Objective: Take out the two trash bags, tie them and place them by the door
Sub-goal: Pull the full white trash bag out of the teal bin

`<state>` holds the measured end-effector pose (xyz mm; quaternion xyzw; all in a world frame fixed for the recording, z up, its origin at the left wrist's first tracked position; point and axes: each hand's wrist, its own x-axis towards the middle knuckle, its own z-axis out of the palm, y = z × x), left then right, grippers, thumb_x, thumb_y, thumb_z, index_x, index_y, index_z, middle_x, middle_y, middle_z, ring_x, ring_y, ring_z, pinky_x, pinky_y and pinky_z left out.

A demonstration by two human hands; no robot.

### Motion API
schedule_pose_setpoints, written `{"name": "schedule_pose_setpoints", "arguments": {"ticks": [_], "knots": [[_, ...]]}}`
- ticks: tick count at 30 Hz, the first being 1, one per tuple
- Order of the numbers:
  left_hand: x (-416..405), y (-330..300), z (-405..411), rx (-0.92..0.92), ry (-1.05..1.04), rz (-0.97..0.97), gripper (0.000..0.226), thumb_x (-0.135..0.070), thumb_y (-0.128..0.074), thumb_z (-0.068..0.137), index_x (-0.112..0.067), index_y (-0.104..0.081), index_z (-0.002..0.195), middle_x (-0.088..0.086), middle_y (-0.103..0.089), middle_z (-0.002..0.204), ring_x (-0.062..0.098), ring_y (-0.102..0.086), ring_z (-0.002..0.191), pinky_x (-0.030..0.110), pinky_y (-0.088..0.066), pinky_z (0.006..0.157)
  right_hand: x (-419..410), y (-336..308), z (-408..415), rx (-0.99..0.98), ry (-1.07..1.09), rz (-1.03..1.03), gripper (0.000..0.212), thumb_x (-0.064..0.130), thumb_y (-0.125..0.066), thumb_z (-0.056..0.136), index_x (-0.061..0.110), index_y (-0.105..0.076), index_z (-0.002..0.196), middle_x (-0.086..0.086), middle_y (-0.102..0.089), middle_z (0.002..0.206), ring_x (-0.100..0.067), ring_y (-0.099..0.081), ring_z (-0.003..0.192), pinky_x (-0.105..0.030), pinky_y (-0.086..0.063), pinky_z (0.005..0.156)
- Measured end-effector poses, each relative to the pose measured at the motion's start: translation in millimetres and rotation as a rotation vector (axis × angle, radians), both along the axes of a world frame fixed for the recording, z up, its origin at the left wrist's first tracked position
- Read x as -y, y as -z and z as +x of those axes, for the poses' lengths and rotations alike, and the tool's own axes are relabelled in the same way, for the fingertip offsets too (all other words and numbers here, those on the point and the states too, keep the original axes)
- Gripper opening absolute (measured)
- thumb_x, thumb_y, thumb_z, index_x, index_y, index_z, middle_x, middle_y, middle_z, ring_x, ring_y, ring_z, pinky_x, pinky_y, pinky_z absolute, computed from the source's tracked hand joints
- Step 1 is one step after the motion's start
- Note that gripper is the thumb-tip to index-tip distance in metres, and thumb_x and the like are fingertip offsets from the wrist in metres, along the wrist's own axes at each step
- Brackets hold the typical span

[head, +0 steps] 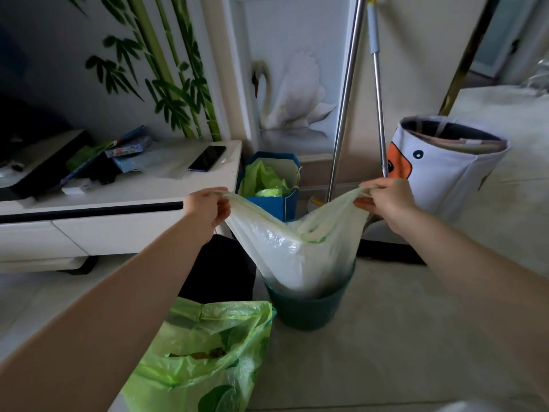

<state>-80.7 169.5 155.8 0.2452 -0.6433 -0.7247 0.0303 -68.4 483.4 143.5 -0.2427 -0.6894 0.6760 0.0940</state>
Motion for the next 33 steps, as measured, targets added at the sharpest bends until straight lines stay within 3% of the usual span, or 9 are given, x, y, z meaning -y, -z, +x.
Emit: {"name": "schedule_pose_setpoints", "arguments": {"ticks": [3, 8, 11, 19, 21, 26, 31, 33], "knots": [[5.7, -26.3, 1.2, -0.068, -0.026, 0.021, 0.025, 0.003, -0.049, 0.090, -0.011, -0.068, 0.082, 0.008, -0.058, 0.070, 0.010, -0.051, 0.046, 0.016, -0.047, 0.043, -2.2, -30.8, 1.6, -0.073, 0.026, -0.072, 0.020, -0.012, -0.045, 0.088, -0.007, -0.064, 0.090, -0.019, -0.063, 0.080, -0.027, -0.066, 0.064, -0.029, -0.060, 0.054], [13.8, -67.9, 17.8, -0.140, -0.064, -0.064, 0.017, -0.003, -0.053, 0.090, -0.013, -0.064, 0.081, 0.007, -0.058, 0.072, 0.013, -0.048, 0.052, 0.019, -0.046, 0.048, -6.3, -74.7, 13.1, -0.114, 0.082, -0.070, 0.019, -0.010, -0.057, 0.080, 0.006, -0.061, 0.070, -0.013, -0.065, 0.080, -0.022, -0.069, 0.060, -0.034, -0.060, 0.067], [15.1, -95.5, 32.2, -0.191, -0.071, -0.095, 0.012, -0.007, -0.058, 0.089, -0.014, -0.066, 0.083, 0.005, -0.061, 0.073, 0.013, -0.050, 0.056, 0.022, -0.048, 0.055, -4.7, -103.3, 30.4, -0.191, 0.065, -0.057, 0.008, -0.007, -0.060, 0.083, 0.000, -0.063, 0.085, -0.012, -0.065, 0.083, -0.020, -0.069, 0.063, -0.031, -0.060, 0.066], [26.9, -153.0, 79.2, -0.309, -0.064, -0.142, 0.008, -0.011, -0.061, 0.088, -0.014, -0.065, 0.082, 0.004, -0.062, 0.073, 0.013, -0.051, 0.058, 0.025, -0.050, 0.062, -7.7, -172.1, 87.5, -0.325, 0.101, 0.016, 0.020, -0.007, -0.061, 0.082, -0.008, -0.065, 0.101, -0.012, -0.065, 0.080, -0.018, -0.065, 0.066, -0.024, -0.060, 0.058], [28.4, -163.1, 92.5, -0.322, -0.057, -0.159, 0.009, -0.010, -0.060, 0.088, -0.014, -0.065, 0.081, 0.004, -0.061, 0.072, 0.014, -0.050, 0.057, 0.025, -0.050, 0.062, -15.4, -181.9, 99.9, -0.341, 0.117, 0.032, 0.022, -0.006, -0.061, 0.081, -0.006, -0.066, 0.102, -0.008, -0.065, 0.076, -0.016, -0.065, 0.066, -0.024, -0.060, 0.057], [31.9, -171.7, 123.0, -0.316, -0.001, -0.149, 0.010, -0.007, -0.062, 0.086, -0.012, -0.066, 0.078, 0.005, -0.061, 0.070, 0.014, -0.050, 0.056, 0.026, -0.052, 0.062, -33.1, -194.1, 130.7, -0.325, 0.168, 0.077, 0.023, -0.001, -0.064, 0.080, 0.002, -0.068, 0.102, -0.014, -0.068, 0.098, -0.018, -0.068, 0.071, -0.022, -0.057, 0.053], [20.9, -155.6, 150.3, -0.253, 0.093, -0.112, 0.013, -0.003, -0.060, 0.086, -0.011, -0.065, 0.077, 0.005, -0.059, 0.069, 0.014, -0.050, 0.056, 0.024, -0.050, 0.059, -38.6, -184.3, 164.5, -0.292, 0.139, 0.184, 0.011, 0.003, -0.066, 0.079, 0.011, -0.067, 0.087, -0.013, -0.068, 0.089, -0.022, -0.067, 0.066, -0.031, -0.060, 0.060], [13.7, -141.3, 159.7, -0.217, 0.121, -0.111, 0.015, -0.003, -0.059, 0.086, -0.011, -0.064, 0.074, 0.006, -0.058, 0.066, 0.014, -0.049, 0.053, 0.021, -0.047, 0.052, -40.5, -173.0, 178.8, -0.271, 0.117, 0.197, 0.012, 0.001, -0.064, 0.080, 0.009, -0.068, 0.088, -0.009, -0.066, 0.079, -0.019, -0.066, 0.063, -0.026, -0.059, 0.055]]}}
